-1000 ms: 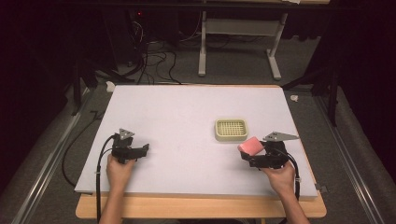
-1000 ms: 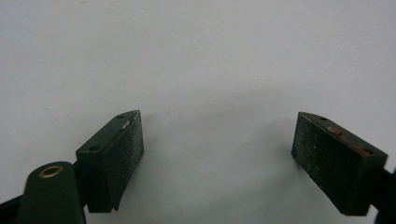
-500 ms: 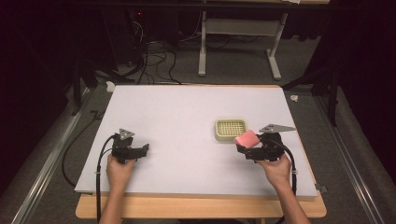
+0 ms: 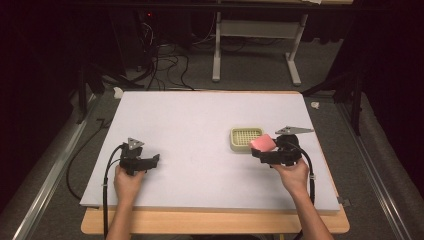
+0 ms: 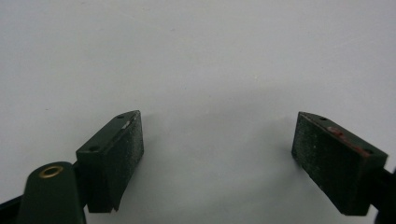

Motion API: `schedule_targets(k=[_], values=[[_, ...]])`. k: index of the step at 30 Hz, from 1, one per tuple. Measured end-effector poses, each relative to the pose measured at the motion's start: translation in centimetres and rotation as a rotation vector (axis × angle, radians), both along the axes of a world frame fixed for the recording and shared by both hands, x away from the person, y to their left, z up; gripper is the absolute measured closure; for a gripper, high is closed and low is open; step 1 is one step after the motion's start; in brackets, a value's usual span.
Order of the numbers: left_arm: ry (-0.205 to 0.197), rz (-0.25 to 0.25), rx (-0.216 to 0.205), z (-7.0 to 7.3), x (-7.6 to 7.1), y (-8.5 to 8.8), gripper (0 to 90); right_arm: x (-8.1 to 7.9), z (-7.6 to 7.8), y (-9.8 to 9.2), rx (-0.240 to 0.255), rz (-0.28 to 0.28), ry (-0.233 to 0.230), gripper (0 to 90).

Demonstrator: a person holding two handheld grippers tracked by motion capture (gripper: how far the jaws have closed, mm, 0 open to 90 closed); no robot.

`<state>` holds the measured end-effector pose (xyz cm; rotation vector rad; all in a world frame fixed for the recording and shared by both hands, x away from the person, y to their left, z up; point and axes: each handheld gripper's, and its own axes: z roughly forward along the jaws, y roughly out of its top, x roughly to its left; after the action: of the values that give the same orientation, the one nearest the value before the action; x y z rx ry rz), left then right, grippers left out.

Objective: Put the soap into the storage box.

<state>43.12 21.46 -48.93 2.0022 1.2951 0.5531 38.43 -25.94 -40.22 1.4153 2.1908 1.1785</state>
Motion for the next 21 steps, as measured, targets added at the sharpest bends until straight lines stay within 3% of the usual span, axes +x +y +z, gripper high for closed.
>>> schedule_targets(k=[9, 13, 21], values=[[0.000, 0.000, 0.000, 0.0, 0.0, 0.0, 17.3, 1.5, 0.1, 0.3, -0.011, -0.022, 0.023, 13.7], [0.000, 0.000, 0.000, 0.0, 0.0, 0.0, 17.3, 2.7, 0.0, 0.7, -0.035, -0.046, 0.055, 13.7], [0.000, 0.000, 0.000, 0.0, 0.0, 0.0, 17.3, 3.9, 0.1, 1.3, -0.063, -0.062, 0.073, 13.7]])
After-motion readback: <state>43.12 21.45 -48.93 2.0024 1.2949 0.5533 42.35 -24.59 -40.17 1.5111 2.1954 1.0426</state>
